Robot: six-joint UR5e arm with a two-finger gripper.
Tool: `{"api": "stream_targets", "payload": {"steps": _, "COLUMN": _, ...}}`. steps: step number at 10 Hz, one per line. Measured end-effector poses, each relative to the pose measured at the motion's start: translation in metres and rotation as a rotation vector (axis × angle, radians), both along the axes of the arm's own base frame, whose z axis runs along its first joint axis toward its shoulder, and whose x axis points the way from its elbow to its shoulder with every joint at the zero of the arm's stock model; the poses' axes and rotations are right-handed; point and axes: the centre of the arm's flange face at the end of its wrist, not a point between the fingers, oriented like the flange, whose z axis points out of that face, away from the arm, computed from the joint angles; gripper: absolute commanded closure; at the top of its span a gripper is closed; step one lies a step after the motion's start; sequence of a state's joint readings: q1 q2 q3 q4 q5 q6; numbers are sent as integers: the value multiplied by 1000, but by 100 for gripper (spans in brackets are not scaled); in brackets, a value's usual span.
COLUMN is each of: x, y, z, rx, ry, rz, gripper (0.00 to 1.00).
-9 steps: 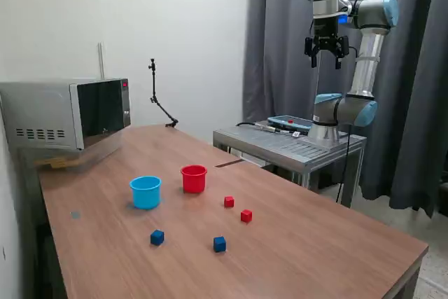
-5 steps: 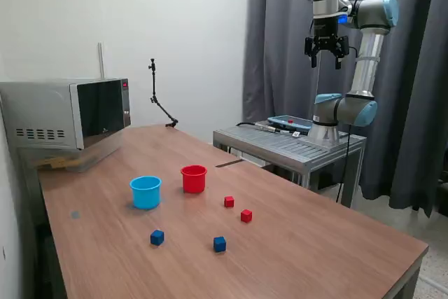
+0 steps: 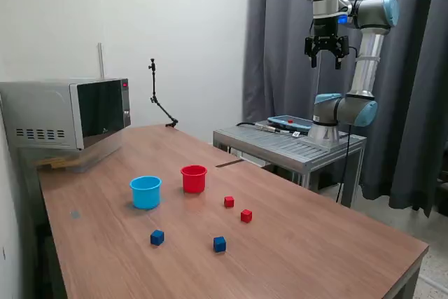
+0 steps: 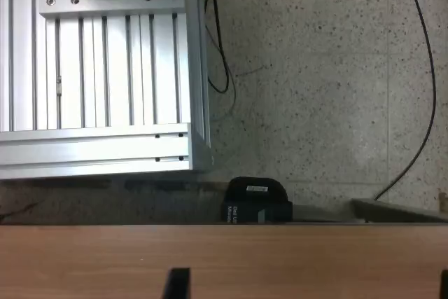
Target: Place red objects in the red bin, and blue objects in the blue bin.
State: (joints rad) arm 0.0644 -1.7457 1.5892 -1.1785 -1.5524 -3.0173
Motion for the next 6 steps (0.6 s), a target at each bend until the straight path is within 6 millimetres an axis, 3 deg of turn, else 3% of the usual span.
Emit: {"api": "stream_targets", "payload": {"steps": 6, "x": -4, "y": 1, "z": 5, "rx": -2, "ry": 24, "rz": -4, "gripper": 0}}
